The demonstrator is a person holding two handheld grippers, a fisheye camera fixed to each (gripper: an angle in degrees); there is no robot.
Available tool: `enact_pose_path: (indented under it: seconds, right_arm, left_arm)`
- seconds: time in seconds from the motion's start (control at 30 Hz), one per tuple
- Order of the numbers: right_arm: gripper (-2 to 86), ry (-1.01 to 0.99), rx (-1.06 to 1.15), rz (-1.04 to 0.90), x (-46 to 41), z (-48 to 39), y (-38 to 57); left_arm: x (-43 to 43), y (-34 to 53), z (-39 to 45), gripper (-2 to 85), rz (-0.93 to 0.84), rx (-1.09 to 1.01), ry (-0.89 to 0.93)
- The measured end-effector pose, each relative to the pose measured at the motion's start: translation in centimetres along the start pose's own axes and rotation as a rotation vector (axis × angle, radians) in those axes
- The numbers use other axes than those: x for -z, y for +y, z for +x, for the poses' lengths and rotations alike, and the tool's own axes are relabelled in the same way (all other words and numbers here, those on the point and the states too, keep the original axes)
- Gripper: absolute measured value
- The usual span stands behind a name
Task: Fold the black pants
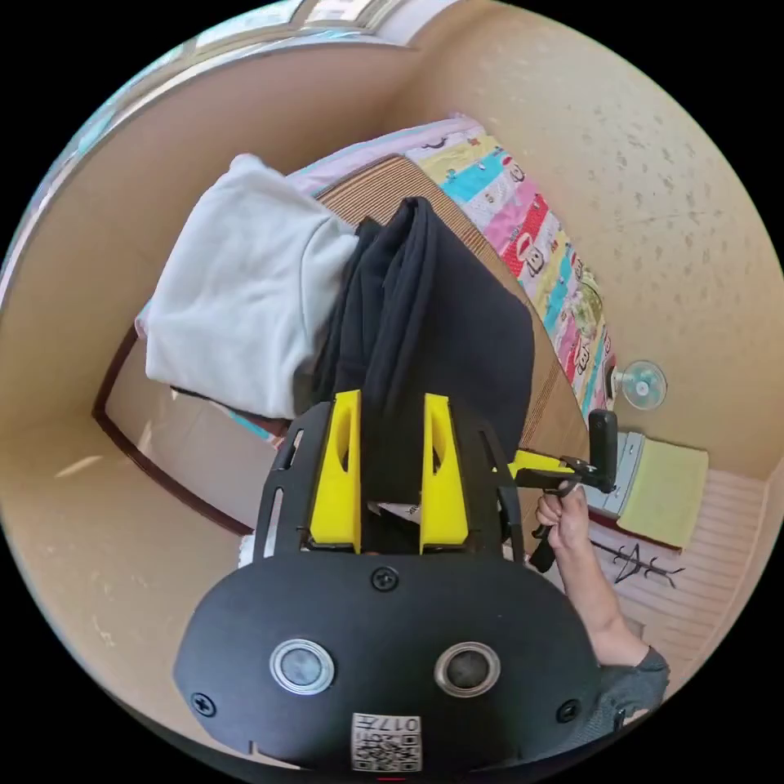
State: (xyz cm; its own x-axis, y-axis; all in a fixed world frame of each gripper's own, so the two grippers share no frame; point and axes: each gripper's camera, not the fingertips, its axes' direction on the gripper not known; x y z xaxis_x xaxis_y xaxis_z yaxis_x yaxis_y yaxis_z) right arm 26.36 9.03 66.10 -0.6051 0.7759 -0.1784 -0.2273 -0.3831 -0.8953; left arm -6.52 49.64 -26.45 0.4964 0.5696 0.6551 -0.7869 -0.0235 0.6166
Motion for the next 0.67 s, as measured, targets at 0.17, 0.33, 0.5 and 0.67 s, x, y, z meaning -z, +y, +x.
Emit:
enact_pose_path:
  seconds: [0.17,0.33,0.5,0.67]
  right_arm:
    - [1.8,-0.154,-0.039,0.093,-0.4,4.1,12.8]
    - [0.8,0.049,-0.456,0.195,3.0,8.7,28.1]
    - [0.5,0.437,-0.581,0.081,10.5,4.5,33.9]
    - [0.4,0.874,-0.446,0.671,20.1,-11.1,37.5]
  left_arm:
    - [-2.9,8.7,-5.7,10.2,0.146,0.115,0.147]
    - [-4.4,17.7,-4.1,8.3,0.358,0.073,0.172]
    - [-6.9,19.0,4.5,3.9,0.345,-0.226,0.256]
    - [-10.0,21.1,16.8,-0.5,0.17,-0.715,0.577]
